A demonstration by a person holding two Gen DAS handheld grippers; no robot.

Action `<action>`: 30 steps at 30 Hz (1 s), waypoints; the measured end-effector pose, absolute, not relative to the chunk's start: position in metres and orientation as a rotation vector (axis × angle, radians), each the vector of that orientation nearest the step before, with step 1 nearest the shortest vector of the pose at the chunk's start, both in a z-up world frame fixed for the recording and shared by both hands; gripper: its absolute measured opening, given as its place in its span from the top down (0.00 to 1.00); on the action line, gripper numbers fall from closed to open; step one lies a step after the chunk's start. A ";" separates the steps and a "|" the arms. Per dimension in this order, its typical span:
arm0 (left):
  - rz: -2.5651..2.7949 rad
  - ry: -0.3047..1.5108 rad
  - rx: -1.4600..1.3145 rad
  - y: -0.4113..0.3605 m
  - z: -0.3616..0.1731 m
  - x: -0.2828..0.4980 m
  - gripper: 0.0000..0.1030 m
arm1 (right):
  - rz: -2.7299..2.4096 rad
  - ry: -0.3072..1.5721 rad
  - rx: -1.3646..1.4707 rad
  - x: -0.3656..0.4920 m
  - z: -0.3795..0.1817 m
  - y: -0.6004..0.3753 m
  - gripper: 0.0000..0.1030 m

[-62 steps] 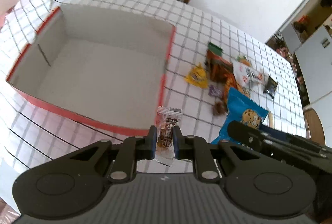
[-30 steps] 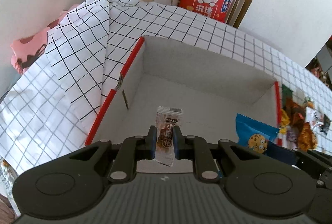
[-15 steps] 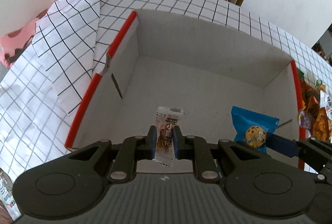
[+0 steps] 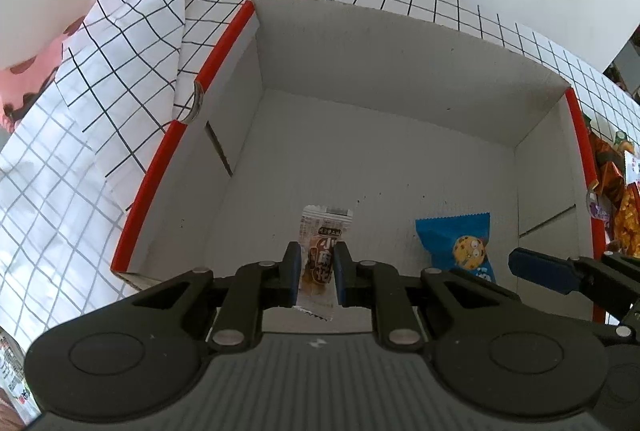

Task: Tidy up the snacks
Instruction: 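Carry both snacks over the red box and open both tools to drop them, then move both tools back over the remaining snacks on the table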

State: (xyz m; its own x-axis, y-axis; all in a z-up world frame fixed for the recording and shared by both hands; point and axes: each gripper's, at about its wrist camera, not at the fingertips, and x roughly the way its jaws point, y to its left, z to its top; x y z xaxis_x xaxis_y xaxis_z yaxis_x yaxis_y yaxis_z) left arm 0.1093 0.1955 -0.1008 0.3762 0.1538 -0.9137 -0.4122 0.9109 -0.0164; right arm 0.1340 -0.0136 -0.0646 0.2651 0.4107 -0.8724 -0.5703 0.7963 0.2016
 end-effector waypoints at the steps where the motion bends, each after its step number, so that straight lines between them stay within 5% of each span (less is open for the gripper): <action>1: 0.367 1.129 -0.255 0.195 -0.100 0.108 0.83 | 0.668 1.120 -0.166 0.133 -0.064 -0.014 0.55; 14: 0.341 1.036 -0.269 0.192 -0.077 0.091 0.72 | 0.677 1.061 -0.120 0.125 -0.040 -0.037 0.38; 18: 0.339 0.993 -0.268 0.187 -0.067 0.081 0.43 | 0.684 1.043 -0.095 0.121 -0.029 -0.047 0.36; 30: 0.293 0.906 -0.238 0.161 -0.032 0.061 0.42 | 0.691 0.979 -0.034 0.106 -0.001 -0.083 0.24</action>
